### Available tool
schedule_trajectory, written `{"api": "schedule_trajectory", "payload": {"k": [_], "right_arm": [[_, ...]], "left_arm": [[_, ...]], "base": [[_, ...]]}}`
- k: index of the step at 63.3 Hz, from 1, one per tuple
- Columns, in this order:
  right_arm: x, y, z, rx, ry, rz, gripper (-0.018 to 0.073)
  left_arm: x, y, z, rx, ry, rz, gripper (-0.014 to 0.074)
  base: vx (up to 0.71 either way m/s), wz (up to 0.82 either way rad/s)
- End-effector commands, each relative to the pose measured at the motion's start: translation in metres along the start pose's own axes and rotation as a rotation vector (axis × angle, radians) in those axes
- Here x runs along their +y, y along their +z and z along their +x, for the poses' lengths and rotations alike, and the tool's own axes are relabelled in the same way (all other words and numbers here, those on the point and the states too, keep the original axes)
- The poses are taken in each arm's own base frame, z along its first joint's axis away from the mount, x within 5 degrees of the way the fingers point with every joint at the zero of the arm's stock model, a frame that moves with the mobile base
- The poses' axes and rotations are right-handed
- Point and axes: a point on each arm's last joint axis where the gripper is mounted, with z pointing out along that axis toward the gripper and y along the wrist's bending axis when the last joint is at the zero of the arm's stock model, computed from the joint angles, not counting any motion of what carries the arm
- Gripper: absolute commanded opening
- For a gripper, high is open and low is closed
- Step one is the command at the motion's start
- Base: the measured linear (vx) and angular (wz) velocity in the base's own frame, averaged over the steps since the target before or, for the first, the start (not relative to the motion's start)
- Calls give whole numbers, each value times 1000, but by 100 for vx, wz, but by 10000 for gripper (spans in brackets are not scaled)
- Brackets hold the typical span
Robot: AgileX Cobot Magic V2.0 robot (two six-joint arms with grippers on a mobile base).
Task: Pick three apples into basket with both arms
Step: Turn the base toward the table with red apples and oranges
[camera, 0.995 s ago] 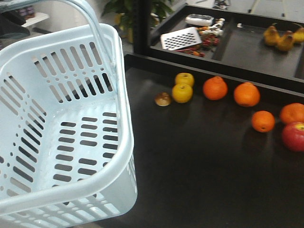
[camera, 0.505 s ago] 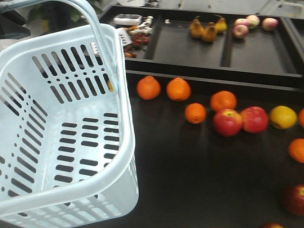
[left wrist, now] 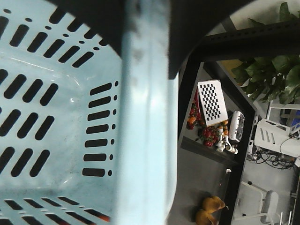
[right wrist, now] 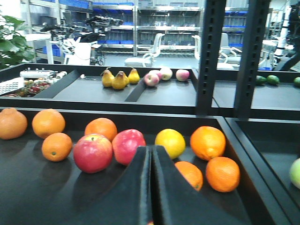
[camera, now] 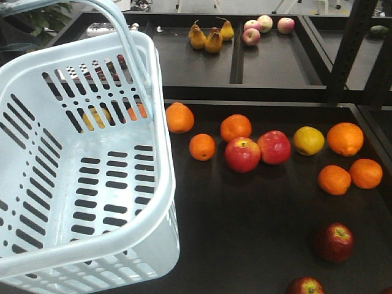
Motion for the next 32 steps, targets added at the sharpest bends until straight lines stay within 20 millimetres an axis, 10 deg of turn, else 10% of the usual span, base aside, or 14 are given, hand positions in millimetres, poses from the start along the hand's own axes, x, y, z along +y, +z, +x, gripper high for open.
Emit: {"api": "schedule_trajectory", "payload": {"k": [1, 32], "right_arm": [[0, -1, -4, -79, -21, 1, -9], [0, -1, -4, -79, -21, 1, -9]], "left_arm": [[10, -18, 1, -60, -23, -85, -6], [10, -18, 1, -60, -24, -85, -6]], "base": [[0, -15], [-2, -8]]}}
